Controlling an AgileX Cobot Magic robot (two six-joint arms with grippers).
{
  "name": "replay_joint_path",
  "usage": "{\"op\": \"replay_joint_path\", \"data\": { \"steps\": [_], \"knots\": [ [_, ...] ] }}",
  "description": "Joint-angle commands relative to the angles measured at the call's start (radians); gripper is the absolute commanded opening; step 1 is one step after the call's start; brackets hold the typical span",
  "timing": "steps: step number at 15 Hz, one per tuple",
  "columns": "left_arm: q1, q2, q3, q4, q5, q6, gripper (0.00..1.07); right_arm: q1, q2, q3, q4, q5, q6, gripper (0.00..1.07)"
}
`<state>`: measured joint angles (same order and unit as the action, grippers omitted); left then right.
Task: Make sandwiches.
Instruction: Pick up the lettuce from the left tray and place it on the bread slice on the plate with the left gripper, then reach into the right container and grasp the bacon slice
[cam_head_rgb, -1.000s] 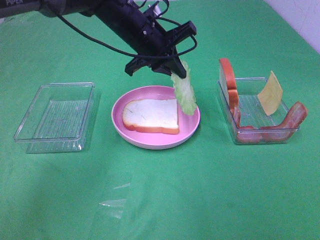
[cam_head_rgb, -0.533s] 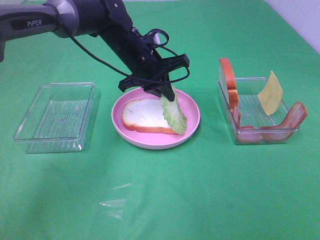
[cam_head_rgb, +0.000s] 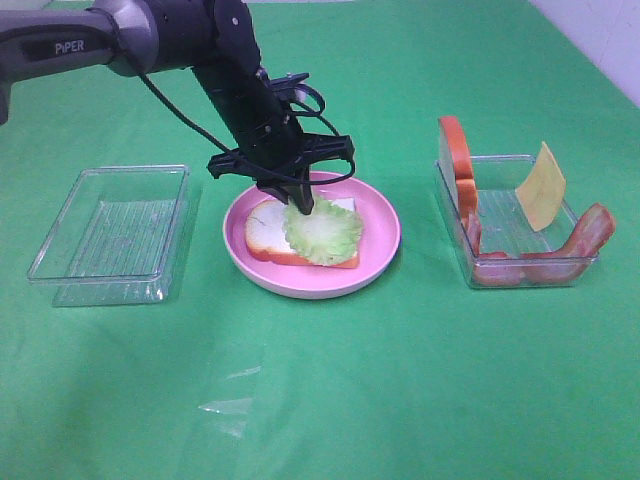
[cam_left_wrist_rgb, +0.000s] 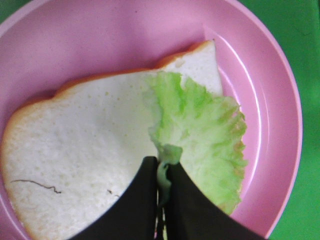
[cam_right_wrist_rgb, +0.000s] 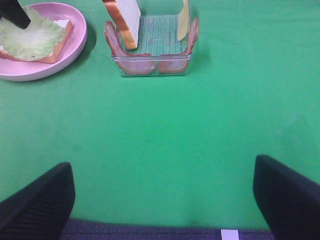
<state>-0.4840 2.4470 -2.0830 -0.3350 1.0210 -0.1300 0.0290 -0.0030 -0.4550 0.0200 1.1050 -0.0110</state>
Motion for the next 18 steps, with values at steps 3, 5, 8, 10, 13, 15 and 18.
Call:
{"op": "replay_joint_path", "data": {
  "steps": [3, 5, 8, 10, 13, 15, 18],
  "knots": [
    [-0.006, -0.002, -0.003, 0.003, 0.0, 0.001, 0.3, -0.004, -0.027, 0.003, 0.003, -0.004, 0.004, 0.94],
    [-0.006, -0.003, -0.012, 0.003, 0.01, 0.001, 0.76, -0.004, -0.027, 0.003, 0.003, -0.004, 0.004, 0.94],
    [-0.006, -0.003, -0.11, 0.004, 0.074, 0.001, 1.02, -0.004, -0.027, 0.003, 0.003, -0.004, 0.004, 0.94],
    [-0.006, -0.003, -0.176, 0.017, 0.141, 0.001, 1.02, -0.004, -0.027, 0.003, 0.003, -0.004, 0.004, 0.94],
    [-0.002, -0.035, -0.305, 0.13, 0.297, -0.011, 1.02, -0.004, -0.027, 0.003, 0.004, -0.004, 0.004, 0.94],
    [-0.002, -0.073, -0.305, 0.155, 0.297, -0.016, 1.02, -0.004, -0.027, 0.003, 0.004, -0.004, 0.004, 0.94],
    [0.001, -0.168, -0.264, 0.214, 0.297, -0.016, 1.02, -0.004, -0.027, 0.003, 0.004, -0.004, 0.004, 0.94]
  ]
}}
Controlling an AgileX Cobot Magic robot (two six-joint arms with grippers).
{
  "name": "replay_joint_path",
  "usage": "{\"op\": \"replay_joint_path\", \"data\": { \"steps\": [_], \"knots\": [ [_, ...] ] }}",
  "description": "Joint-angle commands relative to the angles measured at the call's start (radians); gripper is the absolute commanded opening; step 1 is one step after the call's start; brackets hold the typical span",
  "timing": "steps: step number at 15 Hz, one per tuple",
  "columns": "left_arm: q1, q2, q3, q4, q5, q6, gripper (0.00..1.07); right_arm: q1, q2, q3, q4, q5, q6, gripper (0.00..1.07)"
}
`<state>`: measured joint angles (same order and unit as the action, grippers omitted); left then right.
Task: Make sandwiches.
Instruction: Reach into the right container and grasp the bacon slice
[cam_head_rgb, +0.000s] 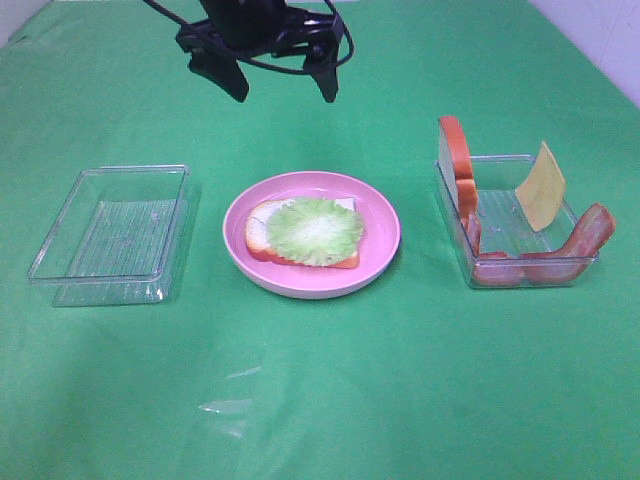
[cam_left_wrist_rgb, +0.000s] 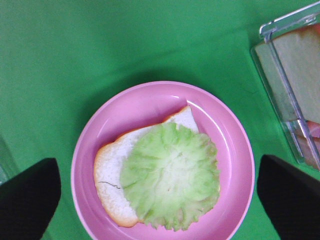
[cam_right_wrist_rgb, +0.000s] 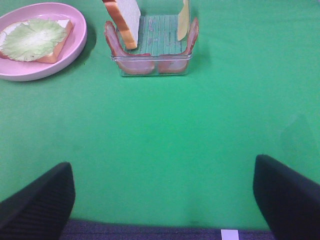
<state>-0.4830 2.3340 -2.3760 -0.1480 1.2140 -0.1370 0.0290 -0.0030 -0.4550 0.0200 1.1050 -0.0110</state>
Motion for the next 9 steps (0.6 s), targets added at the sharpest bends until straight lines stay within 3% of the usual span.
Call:
{"op": "replay_joint_path", "data": {
  "steps": [1, 3, 4, 5, 6, 9],
  "knots": [
    [0.005, -0.097, 0.071, 0.056, 0.104, -0.009, 1.02, -0.004, -0.027, 0.003, 0.004, -0.004, 0.004, 0.94],
    [0.036, -0.162, 0.153, 0.062, 0.104, -0.009, 1.02, -0.004, -0.026, 0.003, 0.003, -0.004, 0.004, 0.94],
    [0.099, -0.268, 0.306, 0.066, 0.104, 0.008, 1.02, -0.004, -0.026, 0.003, 0.003, -0.004, 0.004, 0.94],
    [0.139, -0.33, 0.397, 0.07, 0.104, 0.022, 1.02, -0.004, -0.026, 0.003, 0.003, -0.004, 0.004, 0.94],
    [0.156, -0.356, 0.432, 0.072, 0.104, 0.026, 1.02, -0.004, -0.026, 0.003, 0.003, -0.004, 0.004, 0.94],
    [0.28, -0.536, 0.685, 0.087, 0.104, 0.039, 1.02, -0.004, -0.026, 0.003, 0.003, -0.004, 0.004, 0.94]
  ]
}}
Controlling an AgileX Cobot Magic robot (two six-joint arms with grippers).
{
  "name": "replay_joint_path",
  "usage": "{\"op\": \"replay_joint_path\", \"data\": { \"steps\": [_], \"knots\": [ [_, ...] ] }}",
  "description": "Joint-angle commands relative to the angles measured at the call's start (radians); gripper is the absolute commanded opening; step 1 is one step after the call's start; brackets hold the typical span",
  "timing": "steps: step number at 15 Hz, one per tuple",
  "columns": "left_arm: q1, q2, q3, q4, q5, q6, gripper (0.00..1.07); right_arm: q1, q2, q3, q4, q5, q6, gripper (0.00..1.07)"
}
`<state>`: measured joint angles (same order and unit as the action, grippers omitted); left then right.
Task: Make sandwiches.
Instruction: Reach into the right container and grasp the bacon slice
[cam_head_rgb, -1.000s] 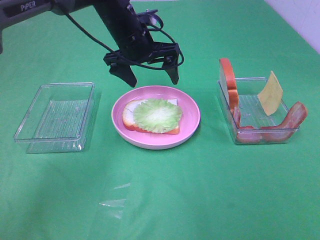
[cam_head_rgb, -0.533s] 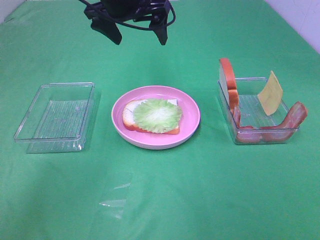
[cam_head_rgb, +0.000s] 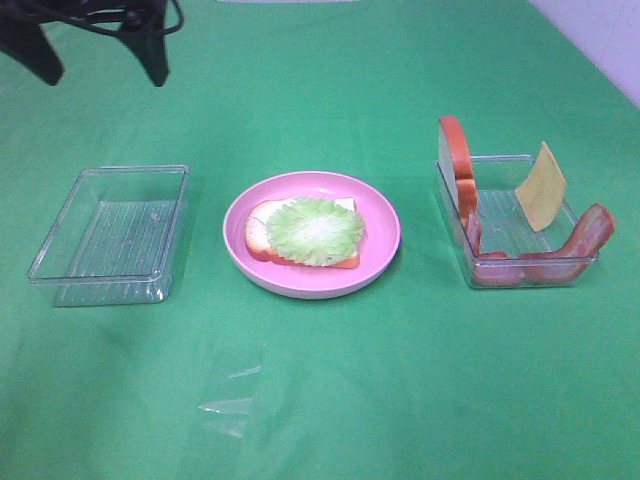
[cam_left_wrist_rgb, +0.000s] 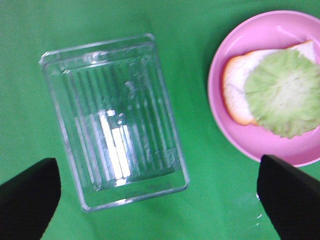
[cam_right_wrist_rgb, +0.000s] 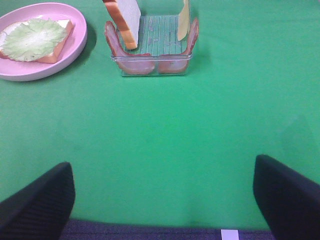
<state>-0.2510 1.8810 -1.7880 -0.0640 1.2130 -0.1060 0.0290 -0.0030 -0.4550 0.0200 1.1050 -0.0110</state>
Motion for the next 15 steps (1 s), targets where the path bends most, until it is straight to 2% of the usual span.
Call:
{"op": "replay_joint_path", "data": {
  "steps": [1, 2, 3, 5, 6, 10, 12, 15],
  "knots": [
    [0.084, -0.136, 0.168, 0.005, 0.105, 0.022, 1.02, -0.004, -0.026, 0.003, 0.003, -0.004, 0.004, 0.94],
    [0.121, -0.188, 0.235, 0.005, 0.104, 0.034, 1.02, -0.004, -0.026, 0.003, 0.003, -0.004, 0.004, 0.94],
    [0.163, -0.274, 0.347, 0.008, 0.104, 0.039, 1.02, -0.004, -0.026, 0.003, 0.003, -0.004, 0.004, 0.94],
    [0.204, -0.396, 0.483, 0.01, 0.1, 0.041, 1.02, -0.004, -0.026, 0.003, 0.003, -0.004, 0.004, 0.94],
    [0.211, -0.431, 0.523, 0.013, 0.094, 0.043, 1.02, -0.004, -0.026, 0.003, 0.003, -0.004, 0.004, 0.94],
    [0.221, -0.764, 0.863, 0.041, 0.001, 0.035, 1.02, -0.004, -0.026, 0.003, 0.003, -0.004, 0.004, 0.94],
    [0.221, -0.924, 0.973, 0.041, -0.003, 0.017, 1.02, -0.004, -0.026, 0.003, 0.003, -0.004, 0.004, 0.94],
    [0.221, -1.112, 1.054, 0.041, 0.001, -0.005, 1.02, -0.004, -0.026, 0.003, 0.003, -0.004, 0.004, 0.94]
  ]
}}
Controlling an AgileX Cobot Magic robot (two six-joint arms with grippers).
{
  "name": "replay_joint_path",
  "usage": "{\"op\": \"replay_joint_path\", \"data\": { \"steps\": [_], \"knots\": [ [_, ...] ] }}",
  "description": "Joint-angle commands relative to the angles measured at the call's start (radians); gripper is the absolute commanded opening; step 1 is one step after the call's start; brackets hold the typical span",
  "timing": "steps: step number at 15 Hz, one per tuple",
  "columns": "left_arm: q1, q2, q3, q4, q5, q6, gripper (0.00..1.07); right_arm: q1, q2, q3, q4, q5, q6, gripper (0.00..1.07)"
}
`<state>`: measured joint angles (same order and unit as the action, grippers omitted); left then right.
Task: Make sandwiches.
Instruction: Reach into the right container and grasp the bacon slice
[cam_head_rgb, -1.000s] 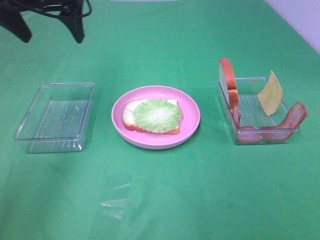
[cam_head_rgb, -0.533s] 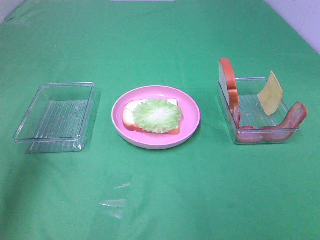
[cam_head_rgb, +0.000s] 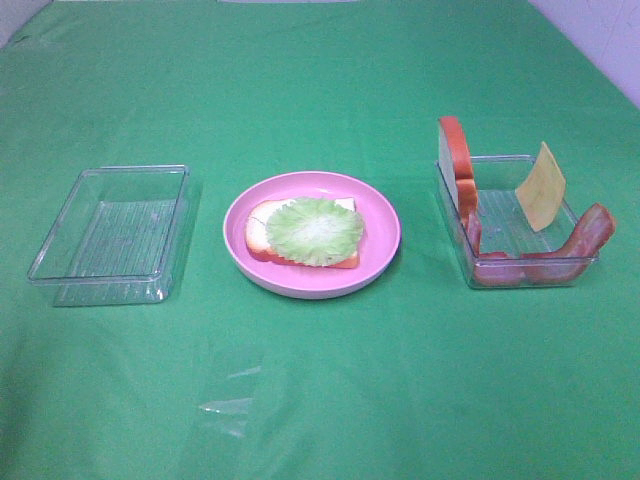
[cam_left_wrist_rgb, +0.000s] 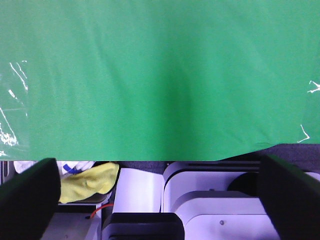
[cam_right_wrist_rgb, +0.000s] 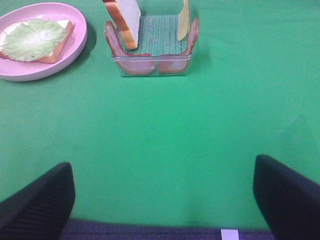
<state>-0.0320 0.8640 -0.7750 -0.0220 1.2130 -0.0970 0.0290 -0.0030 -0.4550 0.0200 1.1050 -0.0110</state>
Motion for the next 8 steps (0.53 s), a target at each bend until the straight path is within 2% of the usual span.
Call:
{"op": "replay_joint_path", "data": {
  "steps": [1, 2, 5, 8],
  "knots": [
    [0.002, -0.174, 0.067, 0.003, 0.001, -0.004, 1.02, -0.004, -0.026, 0.003, 0.003, -0.004, 0.004, 0.94],
    [0.002, -0.307, 0.103, 0.004, -0.019, 0.031, 1.02, -0.004, -0.026, 0.003, 0.003, -0.004, 0.004, 0.94],
    [0.002, -0.551, 0.196, 0.0, -0.089, 0.082, 1.02, -0.004, -0.026, 0.003, 0.003, -0.004, 0.004, 0.94],
    [0.002, -0.715, 0.255, -0.004, -0.138, 0.084, 1.02, -0.004, -0.026, 0.003, 0.003, -0.004, 0.004, 0.94]
  ]
}}
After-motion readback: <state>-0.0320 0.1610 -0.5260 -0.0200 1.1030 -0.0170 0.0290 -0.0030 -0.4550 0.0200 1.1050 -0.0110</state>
